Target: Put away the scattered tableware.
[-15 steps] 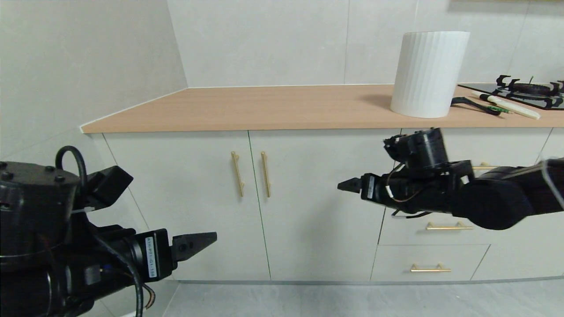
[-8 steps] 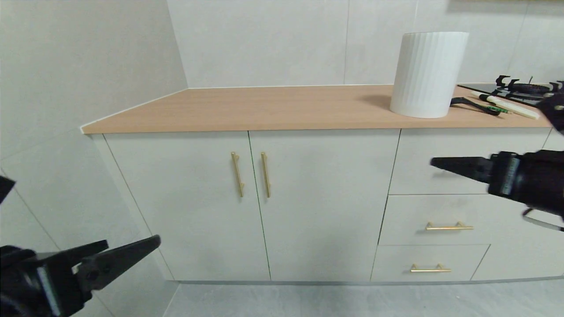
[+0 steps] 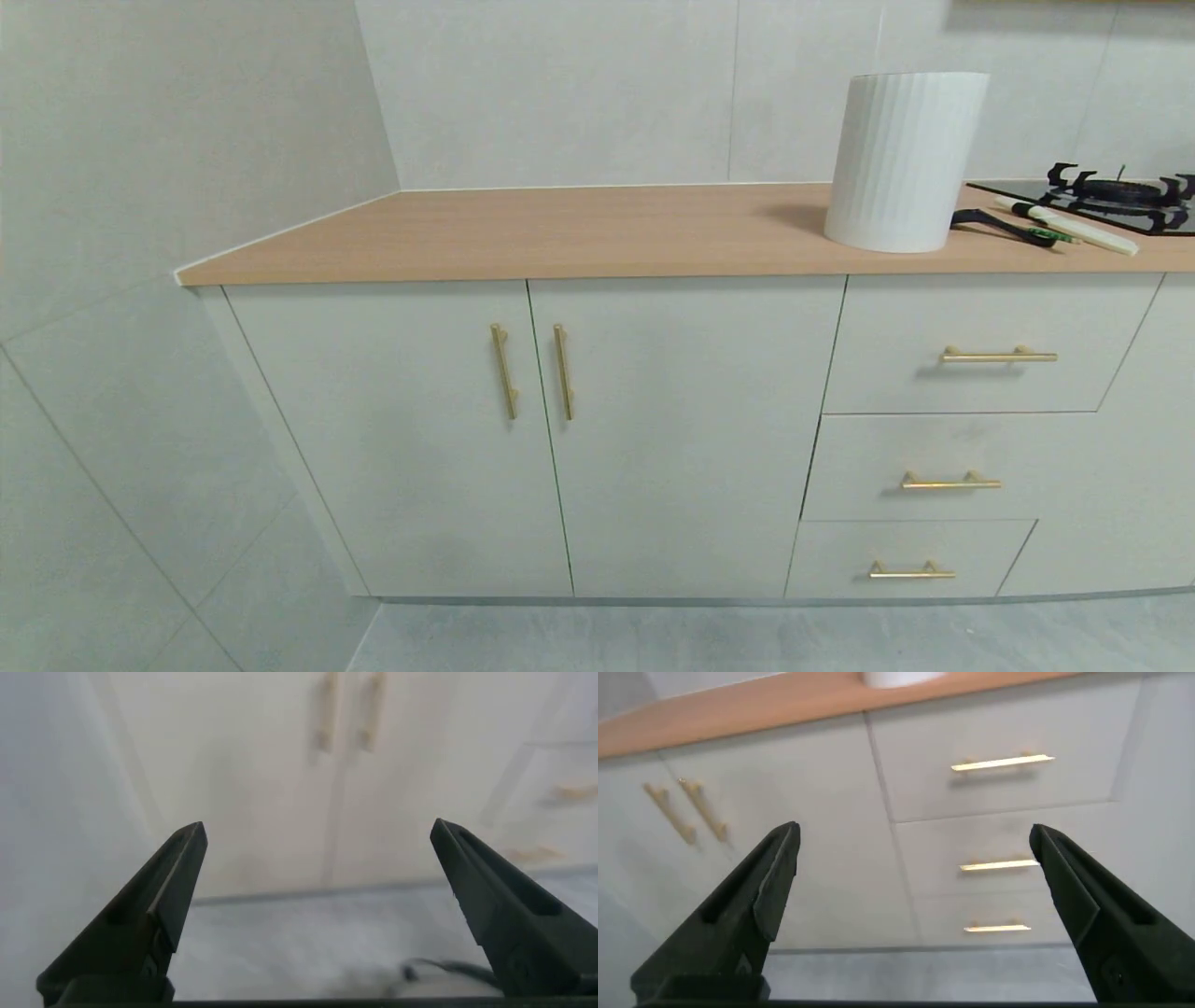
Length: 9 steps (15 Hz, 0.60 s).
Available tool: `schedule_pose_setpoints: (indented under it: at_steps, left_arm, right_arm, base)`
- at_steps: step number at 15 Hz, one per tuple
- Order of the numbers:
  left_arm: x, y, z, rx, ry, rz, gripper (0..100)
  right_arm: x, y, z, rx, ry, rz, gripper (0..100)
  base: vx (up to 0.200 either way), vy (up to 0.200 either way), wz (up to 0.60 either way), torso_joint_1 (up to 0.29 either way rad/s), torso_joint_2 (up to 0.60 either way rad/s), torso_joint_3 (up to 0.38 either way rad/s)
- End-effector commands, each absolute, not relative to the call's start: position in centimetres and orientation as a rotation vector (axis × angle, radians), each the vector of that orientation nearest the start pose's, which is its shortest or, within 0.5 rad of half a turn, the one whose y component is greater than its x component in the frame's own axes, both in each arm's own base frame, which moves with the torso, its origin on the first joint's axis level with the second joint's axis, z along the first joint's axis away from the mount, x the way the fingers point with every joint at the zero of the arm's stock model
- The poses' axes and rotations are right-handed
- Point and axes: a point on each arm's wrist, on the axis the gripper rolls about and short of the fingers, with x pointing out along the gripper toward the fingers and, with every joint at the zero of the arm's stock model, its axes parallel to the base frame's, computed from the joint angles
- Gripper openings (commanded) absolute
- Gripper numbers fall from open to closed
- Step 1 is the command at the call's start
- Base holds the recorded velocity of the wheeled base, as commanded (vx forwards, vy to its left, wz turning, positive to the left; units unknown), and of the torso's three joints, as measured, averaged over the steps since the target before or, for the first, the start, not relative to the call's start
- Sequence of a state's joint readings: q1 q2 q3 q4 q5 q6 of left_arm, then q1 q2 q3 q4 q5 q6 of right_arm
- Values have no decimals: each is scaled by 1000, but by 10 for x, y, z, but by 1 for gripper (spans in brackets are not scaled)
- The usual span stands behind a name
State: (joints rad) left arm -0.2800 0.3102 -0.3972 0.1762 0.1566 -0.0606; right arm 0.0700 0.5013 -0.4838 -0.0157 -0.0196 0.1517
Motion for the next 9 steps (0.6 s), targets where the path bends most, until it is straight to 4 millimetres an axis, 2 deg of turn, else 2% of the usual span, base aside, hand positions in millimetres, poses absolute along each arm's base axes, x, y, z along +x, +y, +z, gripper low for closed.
schedule_pose_setpoints:
  at_steps: [1, 2, 5, 7, 9]
  left_arm:
    - [-49, 13, 157, -27, -54, -37, 100]
    - [-50, 14, 159, -48, -63, 65, 100]
    - [-52, 13, 163, -69, -92, 179, 100]
    - [-58, 8, 161, -62, -121, 266, 100]
    - [-62, 6, 146, -10, -129, 282, 100]
  right_arm:
    - [-40, -2, 191, 83, -114, 58, 100]
    - [-57, -3, 177, 53, -127, 86, 100]
    - [-73, 0, 160, 30, -145, 27, 100]
    - [-71, -1, 155, 30, -134, -23, 100]
    - [-66, -2, 147, 15, -100, -78, 100]
  base:
    - [0, 0, 0, 0, 0, 0]
    - [0, 0, 0, 0, 0, 0]
    - [0, 0, 0, 0, 0, 0]
    - [0, 0, 0, 0, 0, 0]
    - [0, 0, 0, 0, 0, 0]
